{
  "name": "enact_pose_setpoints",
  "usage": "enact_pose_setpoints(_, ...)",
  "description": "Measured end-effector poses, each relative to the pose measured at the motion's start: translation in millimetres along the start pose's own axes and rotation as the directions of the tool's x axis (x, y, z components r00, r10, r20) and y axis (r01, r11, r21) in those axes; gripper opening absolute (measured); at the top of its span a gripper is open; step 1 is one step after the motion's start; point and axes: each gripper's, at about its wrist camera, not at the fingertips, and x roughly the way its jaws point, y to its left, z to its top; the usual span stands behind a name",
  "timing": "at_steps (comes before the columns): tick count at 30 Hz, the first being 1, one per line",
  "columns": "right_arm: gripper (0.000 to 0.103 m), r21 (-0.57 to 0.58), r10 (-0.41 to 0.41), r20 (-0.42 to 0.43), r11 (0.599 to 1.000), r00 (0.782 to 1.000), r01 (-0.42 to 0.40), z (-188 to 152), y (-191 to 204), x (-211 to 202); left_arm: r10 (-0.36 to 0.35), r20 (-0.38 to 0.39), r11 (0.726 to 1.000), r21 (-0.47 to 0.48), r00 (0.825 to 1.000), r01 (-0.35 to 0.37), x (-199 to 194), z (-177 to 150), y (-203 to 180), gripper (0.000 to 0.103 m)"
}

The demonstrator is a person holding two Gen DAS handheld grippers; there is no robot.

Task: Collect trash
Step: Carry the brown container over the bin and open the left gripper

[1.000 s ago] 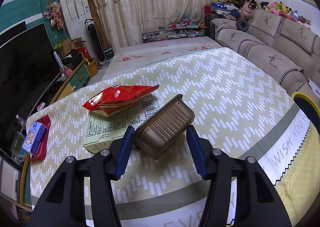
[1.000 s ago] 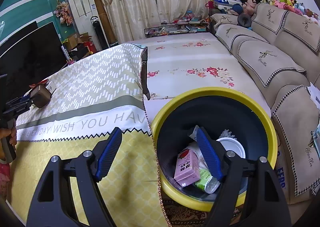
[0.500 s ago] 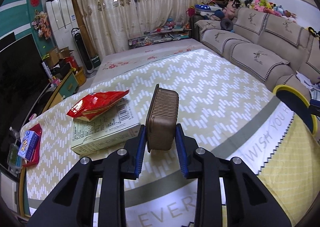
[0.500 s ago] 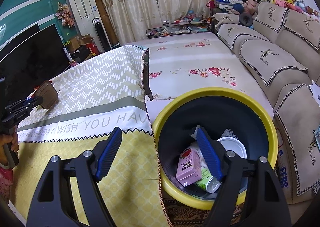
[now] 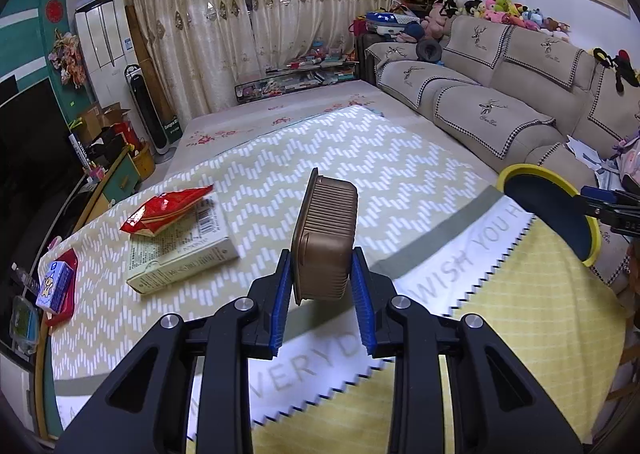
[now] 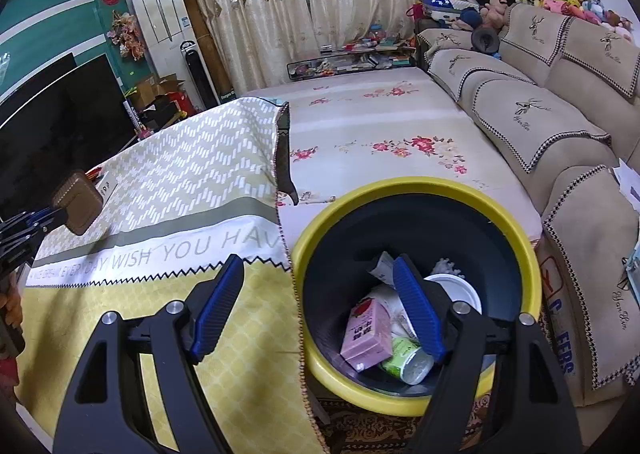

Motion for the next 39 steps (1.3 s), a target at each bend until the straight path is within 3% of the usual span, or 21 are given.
enact_pose_setpoints(6, 0.073, 0.011, -0.028, 0.014, 1.0, 1.0, 0.027, -2.9, -14.5, -9.4, -0.039, 0.007, 0.998, 0.044, 0.999, 0.039, -10.8, 6.4, -39.5, 0.029)
enact_pose_setpoints(15, 0.073, 0.03, -0.103, 0.076, 0.994, 0.992, 0.101, -7.4, -45.5, -44.3, -0.155, 0.008, 0.979, 0.135, 0.988, 0.153, -15.1, 26.7, -116.4, 0.029)
enact_pose_setpoints(26, 0.073, 0.135, -0.173, 0.124, 0.978, 0.977, 0.156, -13.0, -99.0, -72.7, -0.308, -0.048, 0.921, 0.236, 0.95, 0.31, 9.1, 56.9, -228.1, 0.029)
enact_pose_setpoints(35, 0.076, 0.17, -0.18, 0.137, 0.973, 0.974, 0.156, -15.6, -112.7, -79.4, -0.36, -0.098, 0.894, 0.25, 0.928, 0.373, 53.3, 74.8, -284.0, 0.031)
enact_pose_setpoints(36, 0.076, 0.171, -0.179, 0.137, 0.973, 0.974, 0.155, -16.0, -113.0, -79.9, -0.358, -0.1, 0.895, 0.245, 0.928, 0.372, 58.1, 75.4, -287.7, 0.033)
enact_pose_setpoints(38, 0.076, 0.169, -0.177, 0.136, 0.974, 0.975, 0.153, -16.1, -112.1, -79.8, -0.36, -0.103, 0.899, 0.228, 0.927, 0.375, 66.7, 75.6, -288.7, 0.052)
enact_pose_setpoints(39, 0.076, 0.168, -0.176, 0.134, 0.974, 0.975, 0.153, -16.3, -111.3, -79.5, -0.358, -0.1, 0.902, 0.22, 0.928, 0.372, 67.9, 75.8, -289.3, 0.053)
